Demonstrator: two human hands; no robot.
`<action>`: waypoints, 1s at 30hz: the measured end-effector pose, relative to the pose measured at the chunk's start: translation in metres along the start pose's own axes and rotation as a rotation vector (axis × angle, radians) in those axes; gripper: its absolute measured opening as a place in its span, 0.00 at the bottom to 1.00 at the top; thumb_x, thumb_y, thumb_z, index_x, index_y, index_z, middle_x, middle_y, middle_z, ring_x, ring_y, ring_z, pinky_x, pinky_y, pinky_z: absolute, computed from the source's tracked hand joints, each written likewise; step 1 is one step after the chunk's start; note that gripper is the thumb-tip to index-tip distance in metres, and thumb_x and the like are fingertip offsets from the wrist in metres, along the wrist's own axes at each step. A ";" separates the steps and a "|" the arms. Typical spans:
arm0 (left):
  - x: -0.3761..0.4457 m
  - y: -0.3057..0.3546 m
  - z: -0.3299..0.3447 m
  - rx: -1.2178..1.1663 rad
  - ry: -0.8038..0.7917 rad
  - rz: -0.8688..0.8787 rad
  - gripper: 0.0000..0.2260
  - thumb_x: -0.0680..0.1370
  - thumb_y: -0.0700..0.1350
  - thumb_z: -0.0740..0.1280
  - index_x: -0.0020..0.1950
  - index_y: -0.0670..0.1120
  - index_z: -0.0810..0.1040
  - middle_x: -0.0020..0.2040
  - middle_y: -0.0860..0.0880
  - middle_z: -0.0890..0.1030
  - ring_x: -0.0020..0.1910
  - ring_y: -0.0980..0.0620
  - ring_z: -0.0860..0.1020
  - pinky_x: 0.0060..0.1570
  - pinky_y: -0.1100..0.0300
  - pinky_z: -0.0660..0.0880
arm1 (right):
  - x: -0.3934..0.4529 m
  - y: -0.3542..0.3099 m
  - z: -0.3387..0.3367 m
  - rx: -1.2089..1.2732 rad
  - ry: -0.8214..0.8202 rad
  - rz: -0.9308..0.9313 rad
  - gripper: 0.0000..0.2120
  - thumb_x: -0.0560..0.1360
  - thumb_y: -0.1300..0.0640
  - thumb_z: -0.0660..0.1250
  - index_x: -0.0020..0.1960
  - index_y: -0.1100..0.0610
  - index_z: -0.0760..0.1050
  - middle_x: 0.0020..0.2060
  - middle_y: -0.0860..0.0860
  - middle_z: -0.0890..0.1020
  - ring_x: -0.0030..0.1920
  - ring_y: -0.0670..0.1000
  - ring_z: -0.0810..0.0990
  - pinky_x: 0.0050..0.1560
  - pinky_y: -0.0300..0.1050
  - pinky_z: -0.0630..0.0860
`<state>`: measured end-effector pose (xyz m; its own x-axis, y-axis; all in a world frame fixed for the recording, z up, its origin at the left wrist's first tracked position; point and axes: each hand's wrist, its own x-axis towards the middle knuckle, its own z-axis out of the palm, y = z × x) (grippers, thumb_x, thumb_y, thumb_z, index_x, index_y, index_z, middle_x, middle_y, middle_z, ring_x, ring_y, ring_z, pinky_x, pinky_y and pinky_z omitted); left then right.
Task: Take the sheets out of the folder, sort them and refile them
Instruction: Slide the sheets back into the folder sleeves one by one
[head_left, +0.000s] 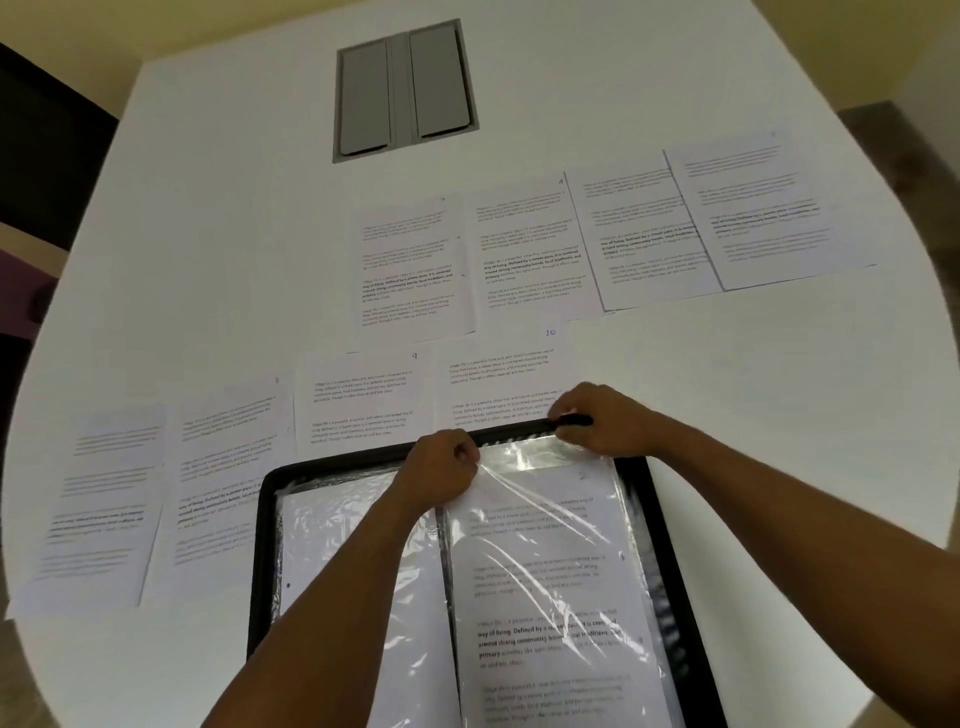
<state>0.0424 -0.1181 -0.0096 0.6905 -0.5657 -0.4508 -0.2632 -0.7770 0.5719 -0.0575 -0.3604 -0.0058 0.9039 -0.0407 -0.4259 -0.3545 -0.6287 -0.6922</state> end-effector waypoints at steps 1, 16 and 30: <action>-0.002 0.000 0.000 -0.022 0.013 -0.005 0.07 0.75 0.37 0.63 0.45 0.45 0.81 0.45 0.51 0.81 0.45 0.54 0.77 0.44 0.65 0.70 | -0.007 0.002 0.005 0.067 0.166 0.035 0.12 0.76 0.53 0.69 0.58 0.54 0.78 0.52 0.49 0.79 0.51 0.49 0.78 0.54 0.43 0.72; -0.055 -0.001 0.011 -0.292 0.230 -0.089 0.22 0.77 0.38 0.65 0.71 0.47 0.68 0.68 0.47 0.72 0.68 0.49 0.70 0.64 0.60 0.67 | -0.117 -0.014 0.090 0.306 0.115 0.296 0.13 0.75 0.48 0.70 0.45 0.59 0.77 0.42 0.51 0.83 0.43 0.50 0.83 0.42 0.44 0.79; -0.204 -0.030 -0.002 -0.934 0.114 -0.157 0.30 0.70 0.63 0.67 0.70 0.58 0.66 0.61 0.53 0.79 0.57 0.53 0.80 0.53 0.54 0.79 | -0.092 -0.167 0.136 1.147 -0.157 0.114 0.18 0.81 0.48 0.61 0.64 0.58 0.75 0.56 0.57 0.83 0.56 0.57 0.82 0.57 0.54 0.79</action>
<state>-0.0894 0.0213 0.0669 0.7468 -0.4049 -0.5276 0.4485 -0.2792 0.8490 -0.1136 -0.1461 0.0699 0.8417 0.0959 -0.5313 -0.5132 0.4477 -0.7322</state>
